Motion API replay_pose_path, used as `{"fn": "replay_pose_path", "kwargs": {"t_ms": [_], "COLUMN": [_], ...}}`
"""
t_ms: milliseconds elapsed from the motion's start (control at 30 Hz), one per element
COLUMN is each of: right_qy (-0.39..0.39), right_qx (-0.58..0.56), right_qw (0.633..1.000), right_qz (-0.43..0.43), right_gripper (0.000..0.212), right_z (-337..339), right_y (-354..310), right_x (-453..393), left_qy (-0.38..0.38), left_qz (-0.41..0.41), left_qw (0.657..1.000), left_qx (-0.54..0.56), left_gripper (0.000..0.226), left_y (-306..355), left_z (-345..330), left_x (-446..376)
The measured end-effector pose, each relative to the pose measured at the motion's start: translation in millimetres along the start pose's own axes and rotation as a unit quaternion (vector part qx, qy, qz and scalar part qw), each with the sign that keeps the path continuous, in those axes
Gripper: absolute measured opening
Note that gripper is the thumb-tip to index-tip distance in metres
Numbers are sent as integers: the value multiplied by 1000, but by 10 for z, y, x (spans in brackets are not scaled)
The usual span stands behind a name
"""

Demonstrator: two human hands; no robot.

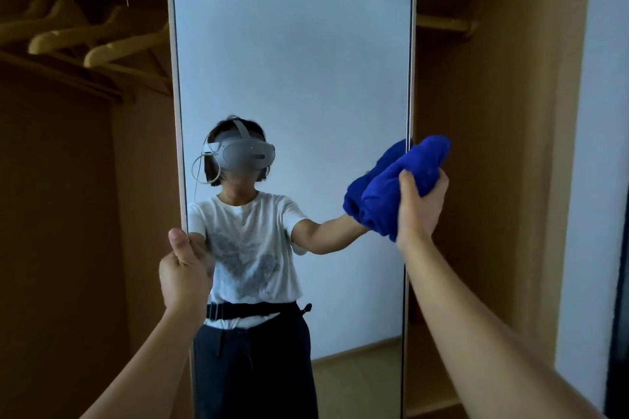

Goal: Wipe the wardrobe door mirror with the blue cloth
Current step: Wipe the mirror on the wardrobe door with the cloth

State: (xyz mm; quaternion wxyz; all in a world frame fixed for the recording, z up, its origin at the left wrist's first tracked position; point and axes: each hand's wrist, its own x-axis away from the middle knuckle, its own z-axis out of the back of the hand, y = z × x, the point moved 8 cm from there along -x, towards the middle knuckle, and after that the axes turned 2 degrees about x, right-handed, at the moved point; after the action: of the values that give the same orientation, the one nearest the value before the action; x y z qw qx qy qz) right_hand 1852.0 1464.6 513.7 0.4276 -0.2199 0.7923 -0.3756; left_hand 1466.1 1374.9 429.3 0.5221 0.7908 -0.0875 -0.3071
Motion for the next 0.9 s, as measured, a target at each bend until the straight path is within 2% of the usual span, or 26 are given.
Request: {"fn": "replay_pose_path", "kwargs": {"t_ms": [100, 200, 333, 467, 533, 567, 633, 733, 800, 900], "right_qy": [53, 47, -32, -127, -141, -131, -91, -45, -51, -85], "right_qx": [199, 274, 332, 375, 381, 382, 390, 391, 399, 390], "right_qw": [975, 954, 904, 808, 764, 754, 758, 802, 808, 796], "right_qz": [85, 111, 267, 436, 501, 518, 515, 449, 431, 455], "right_gripper": [85, 97, 96, 88, 85, 82, 76, 72, 73, 78], "right_z": [-83, -238, -723, -1314, -1429, -1431, -1393, -1392, -1521, -1723], "right_y": [-15, -64, -306, -597, -760, -854, -1074, -1405, -1546, -1563], "right_x": [306, 462, 888, 1429, 1449, 1388, 1175, 794, 715, 924], "left_qy": [0, 4, 5, 0, -1, -3, -7, -13, -18, -25], "left_qz": [-6, -1, 4, 13, 14, 18, 39, 45, 43, 47], "left_qw": [1000, 1000, 1000, 1000, 1000, 1000, 999, 999, 999, 998], "left_qx": [10, 13, 14, 12, 15, 18, 24, 22, 23, 23], "left_gripper": [60, 59, 59, 64, 63, 61, 58, 59, 58, 54], "left_y": [31, 15, -21, -37, -35, -37, -71, -95, -98, -111], "left_z": [-7, -20, -26, -37, -44, -48, -55, -59, -58, -66], "left_x": [16, 17, -31, -69, -83, -89, -96, -97, -100, -104]}}
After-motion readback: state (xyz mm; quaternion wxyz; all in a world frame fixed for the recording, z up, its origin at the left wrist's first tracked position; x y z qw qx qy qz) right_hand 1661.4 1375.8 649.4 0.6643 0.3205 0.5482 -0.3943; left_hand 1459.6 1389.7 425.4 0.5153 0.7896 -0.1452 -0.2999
